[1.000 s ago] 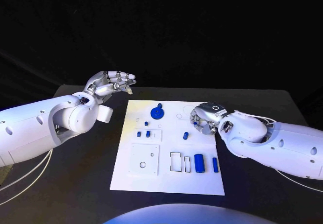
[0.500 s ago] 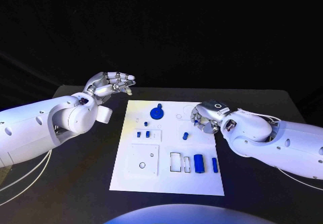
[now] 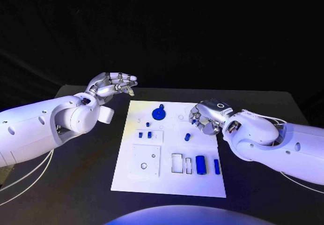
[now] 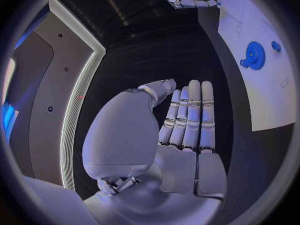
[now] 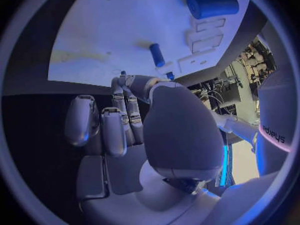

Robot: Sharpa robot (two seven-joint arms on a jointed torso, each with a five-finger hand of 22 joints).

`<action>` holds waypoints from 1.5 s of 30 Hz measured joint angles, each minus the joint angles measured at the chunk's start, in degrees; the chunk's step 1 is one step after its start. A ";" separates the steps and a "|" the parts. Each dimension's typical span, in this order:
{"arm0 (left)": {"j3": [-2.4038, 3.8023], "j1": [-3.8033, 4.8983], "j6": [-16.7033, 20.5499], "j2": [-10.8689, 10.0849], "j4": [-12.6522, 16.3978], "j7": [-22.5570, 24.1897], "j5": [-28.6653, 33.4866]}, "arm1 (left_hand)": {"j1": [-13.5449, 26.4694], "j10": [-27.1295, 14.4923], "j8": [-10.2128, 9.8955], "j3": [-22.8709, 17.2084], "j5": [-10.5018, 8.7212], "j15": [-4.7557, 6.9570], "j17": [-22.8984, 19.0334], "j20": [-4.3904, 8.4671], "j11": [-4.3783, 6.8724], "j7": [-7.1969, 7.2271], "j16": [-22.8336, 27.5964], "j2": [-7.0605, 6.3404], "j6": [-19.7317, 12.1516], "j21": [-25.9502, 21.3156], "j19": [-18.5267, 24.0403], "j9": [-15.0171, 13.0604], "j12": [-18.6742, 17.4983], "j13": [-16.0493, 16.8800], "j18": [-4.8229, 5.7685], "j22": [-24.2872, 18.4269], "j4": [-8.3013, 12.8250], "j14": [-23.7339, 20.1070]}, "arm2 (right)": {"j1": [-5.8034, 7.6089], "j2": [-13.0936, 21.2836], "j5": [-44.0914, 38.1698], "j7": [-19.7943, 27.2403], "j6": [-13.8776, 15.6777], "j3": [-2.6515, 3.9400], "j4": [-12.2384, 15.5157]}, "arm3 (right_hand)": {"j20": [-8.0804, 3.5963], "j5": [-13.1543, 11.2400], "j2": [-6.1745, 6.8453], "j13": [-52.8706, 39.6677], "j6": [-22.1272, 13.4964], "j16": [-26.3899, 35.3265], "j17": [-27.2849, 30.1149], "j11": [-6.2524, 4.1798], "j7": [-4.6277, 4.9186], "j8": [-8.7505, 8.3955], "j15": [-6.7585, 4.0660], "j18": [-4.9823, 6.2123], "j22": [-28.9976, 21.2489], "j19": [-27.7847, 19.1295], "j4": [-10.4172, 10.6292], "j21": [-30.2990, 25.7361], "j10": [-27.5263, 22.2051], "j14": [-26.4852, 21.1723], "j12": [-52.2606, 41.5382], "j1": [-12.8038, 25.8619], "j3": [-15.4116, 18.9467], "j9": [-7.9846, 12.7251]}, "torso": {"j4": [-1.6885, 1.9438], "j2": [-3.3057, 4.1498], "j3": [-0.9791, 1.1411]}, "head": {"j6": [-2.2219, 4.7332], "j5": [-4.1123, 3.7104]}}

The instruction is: Assemble the parts on the task board

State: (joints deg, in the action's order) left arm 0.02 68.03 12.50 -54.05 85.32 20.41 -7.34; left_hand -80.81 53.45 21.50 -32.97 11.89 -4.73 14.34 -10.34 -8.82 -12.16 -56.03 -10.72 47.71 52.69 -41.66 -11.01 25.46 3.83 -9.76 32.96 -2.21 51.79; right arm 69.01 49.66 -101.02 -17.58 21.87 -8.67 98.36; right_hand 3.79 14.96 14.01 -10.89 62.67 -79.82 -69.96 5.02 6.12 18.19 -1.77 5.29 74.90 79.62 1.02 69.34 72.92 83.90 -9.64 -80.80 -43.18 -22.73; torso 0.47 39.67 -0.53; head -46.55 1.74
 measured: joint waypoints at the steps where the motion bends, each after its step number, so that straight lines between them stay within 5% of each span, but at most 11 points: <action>1: 0.00 0.00 -0.01 0.01 -0.01 -0.01 0.00 | 0.00 0.00 0.00 0.00 0.00 0.00 0.00 0.00 0.00 0.00 0.00 0.00 0.00 0.00 0.00 0.00 0.00 0.00 0.00 0.00 0.00 0.00 | -0.02 -0.21 0.13 0.03 0.20 0.01 0.42 | 0.00 0.00 -0.07 0.00 0.00 0.00 0.00 0.00 0.00 0.00 0.00 0.00 0.00 0.00 0.00 0.00 0.00 0.00 -0.01 0.07 0.00 0.00 | -0.01 0.01 0.01 | 0.01 0.10; 13: -0.01 0.00 -0.09 0.67 -0.17 -0.12 0.00 | 0.00 0.00 0.00 0.00 0.00 0.00 -0.05 0.00 0.00 0.00 0.00 0.00 0.00 0.00 0.00 -0.01 0.00 0.00 0.00 -0.07 0.00 0.00 | -1.61 -6.18 1.28 1.24 2.05 0.05 3.17 | 0.00 -0.02 -0.25 0.00 0.00 0.00 0.16 0.19 -0.01 -0.02 0.00 0.00 0.05 0.00 0.00 0.00 0.19 0.00 0.00 0.21 0.00 0.09 | 0.03 -0.04 -0.02 | -0.26 1.72; 15: -0.01 0.00 -0.10 0.81 -0.19 -0.14 0.00 | 0.00 0.00 0.00 0.00 0.00 0.00 -0.05 0.00 0.00 -0.10 0.00 0.00 -0.10 0.00 0.00 -0.01 0.00 0.00 0.00 -0.06 0.00 0.00 | -2.22 -7.25 1.37 1.52 2.16 0.05 2.92 | 0.00 -7.91 -1.31 0.05 0.00 0.00 0.16 0.19 -0.02 0.01 -0.38 0.00 0.05 0.00 -0.41 0.00 0.19 0.02 0.39 0.06 0.26 -0.01 | 0.05 -0.04 -0.02 | -0.31 2.14; 18: -0.02 0.00 -0.13 1.01 -0.21 -0.19 -0.01 | 0.00 -0.11 0.00 0.00 0.00 0.00 -0.05 0.00 -0.10 0.01 0.00 0.00 -0.42 -0.23 0.00 -0.01 0.00 0.00 0.00 -0.06 0.00 0.00 | -3.20 -8.63 1.50 1.89 2.21 0.04 2.40 | 0.00 -10.68 -1.53 0.06 -0.01 0.00 0.16 0.19 -0.04 0.21 -0.50 0.00 0.04 0.00 -0.57 -0.23 0.19 0.14 0.47 -0.02 0.26 -0.33 | 0.09 -0.04 -0.07 | -0.39 2.79; 28: -0.06 0.00 -0.22 1.60 -0.34 -0.41 -0.02 | 0.00 -0.21 0.00 0.00 0.00 0.00 -0.05 0.00 -0.21 0.01 -0.01 0.00 -0.42 -0.38 0.00 -0.01 0.00 0.00 0.00 -0.06 0.00 0.00 | -6.37 -12.06 2.25 2.91 2.04 -0.07 0.79 | 0.00 -10.98 -1.35 -0.10 0.13 0.00 0.40 0.18 0.06 0.21 -0.50 0.00 0.04 0.00 -0.57 -0.47 0.19 0.14 0.62 0.15 0.25 -0.48 | 0.06 -0.01 -0.10 | -1.03 4.57; 45: -0.13 0.00 -0.50 2.10 -0.66 -0.76 -0.06 | 0.18 -0.21 -0.23 -0.01 0.00 0.00 -0.10 0.00 -0.20 0.01 -0.01 -0.18 -0.42 -0.38 0.00 0.05 -0.20 0.00 0.00 -0.22 0.00 0.00 | -7.52 -14.16 3.45 3.76 1.15 -0.25 -0.51 | 0.00 -10.99 -1.50 -0.12 0.13 0.00 0.40 0.18 0.06 0.14 -0.49 0.00 0.03 0.00 -0.57 -0.78 0.19 0.14 0.84 0.30 0.25 -0.49 | 0.02 -0.01 -0.03 | -2.24 6.32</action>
State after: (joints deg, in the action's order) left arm -0.11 68.04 12.00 -51.95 84.66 19.66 -7.40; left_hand -80.63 53.24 21.27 -32.97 11.89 -4.73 14.25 -10.34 -9.02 -12.15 -56.04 -10.90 47.29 52.31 -41.67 -10.96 25.25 3.83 -9.76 32.74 -2.21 51.79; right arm 61.48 35.50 -97.57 -13.82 23.02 -8.92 97.85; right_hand 3.79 3.97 12.51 -11.01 62.80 -79.82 -69.55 5.21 6.18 18.33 -2.26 5.29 74.93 79.61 0.45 68.56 73.11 84.04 -8.80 -80.50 -42.93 -23.22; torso 0.49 39.66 -0.56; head -48.79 8.06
